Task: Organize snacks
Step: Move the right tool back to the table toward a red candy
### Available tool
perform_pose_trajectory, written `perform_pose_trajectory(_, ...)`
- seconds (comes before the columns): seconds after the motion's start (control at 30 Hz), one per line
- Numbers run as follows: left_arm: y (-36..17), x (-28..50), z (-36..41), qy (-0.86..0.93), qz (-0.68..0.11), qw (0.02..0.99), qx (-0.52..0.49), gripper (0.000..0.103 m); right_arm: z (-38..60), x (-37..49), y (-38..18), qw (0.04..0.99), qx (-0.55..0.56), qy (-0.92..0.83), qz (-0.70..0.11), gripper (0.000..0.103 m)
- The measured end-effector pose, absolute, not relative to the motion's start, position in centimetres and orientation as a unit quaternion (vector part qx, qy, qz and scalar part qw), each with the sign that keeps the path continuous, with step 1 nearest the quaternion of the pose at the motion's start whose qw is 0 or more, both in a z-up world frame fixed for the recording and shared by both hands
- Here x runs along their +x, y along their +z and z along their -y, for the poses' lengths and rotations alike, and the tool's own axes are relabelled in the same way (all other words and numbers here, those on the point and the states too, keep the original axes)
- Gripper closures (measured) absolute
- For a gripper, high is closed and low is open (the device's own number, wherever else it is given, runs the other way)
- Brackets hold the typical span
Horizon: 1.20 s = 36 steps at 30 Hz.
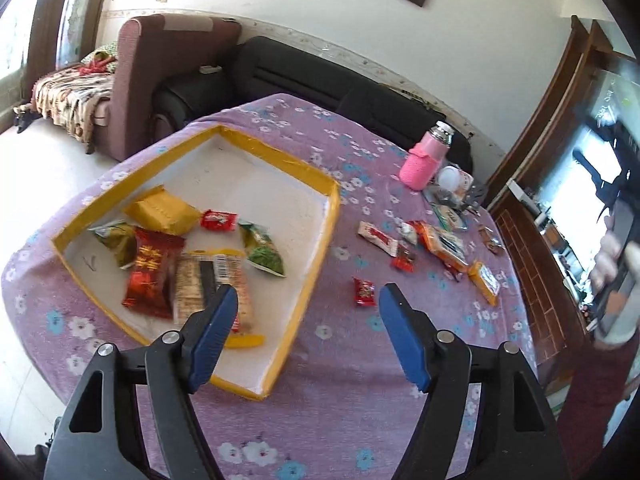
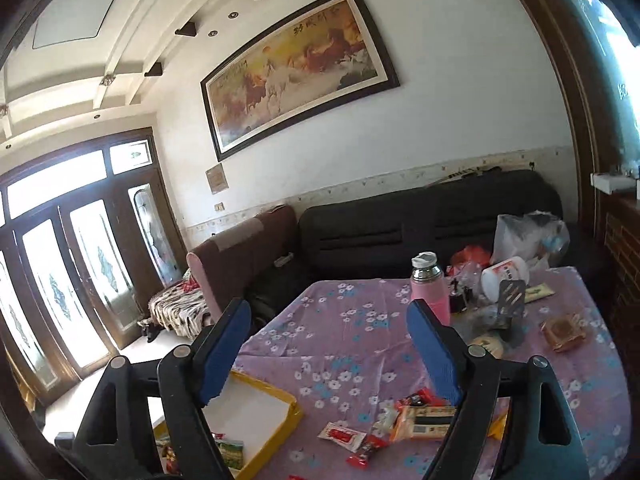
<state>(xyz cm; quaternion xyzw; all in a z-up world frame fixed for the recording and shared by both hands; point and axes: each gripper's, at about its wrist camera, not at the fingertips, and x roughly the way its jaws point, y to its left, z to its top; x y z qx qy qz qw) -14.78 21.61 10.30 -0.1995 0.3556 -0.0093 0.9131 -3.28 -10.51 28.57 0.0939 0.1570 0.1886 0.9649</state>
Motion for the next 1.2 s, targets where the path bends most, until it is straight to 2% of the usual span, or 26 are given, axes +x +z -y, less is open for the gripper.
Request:
perform_pose_trajectory(0.17,9.0,-14.0,-19.8,-0.030,-0.371,0.907,-0.198,0.030,11.4,-2.0,20.7,0.950,0.088,0.170,-0.246,0.018)
perform_pose_trajectory(0.37,7.7,-13.0,-18.3,-0.066,-0.394,0.896,-0.192,0.030,14.6,0.1,12.1,0.917,0.180,0.145,-0.324,0.020)
perform_pose_trajectory(0.53,6.3,-12.0,-17.1,-0.096,-0.419,0.884,-0.187,0.030,17.0,1.8,9.1,0.911,0.190,0.106,-0.349,0.022)
perform_pose_trajectory(0.67,5.6,-11.5,-16.4,-0.116,-0.429,0.877,-0.183,0.030,17.1,2.9,7.5,0.903,0.186,0.097,-0.375,0.029)
perform_pose_trajectory(0.73,5.6,-11.5,-16.0,-0.125,-0.430,0.877,-0.176,0.030,15.8,3.8,6.6,0.895,0.173,0.113,-0.394,0.034)
perform_pose_trajectory(0.97,6.0,-11.9,-15.7,-0.135,-0.421,0.885,-0.147,0.030,7.6,6.5,3.2,0.875,0.094,0.132,-0.456,0.039)
perform_pose_trajectory(1.13,6.2,-12.3,-15.7,-0.141,-0.411,0.892,-0.126,0.030,3.4,7.8,1.7,0.879,0.038,0.100,-0.464,0.056)
perform_pose_trajectory(1.17,6.2,-12.3,-15.7,-0.144,-0.410,0.892,-0.125,0.030,3.0,7.9,1.6,0.879,0.029,0.097,-0.466,0.070)
perform_pose_trajectory(1.2,6.2,-12.3,-15.7,-0.149,-0.408,0.892,-0.126,0.030,2.7,7.8,1.4,0.881,0.021,0.092,-0.464,0.078)
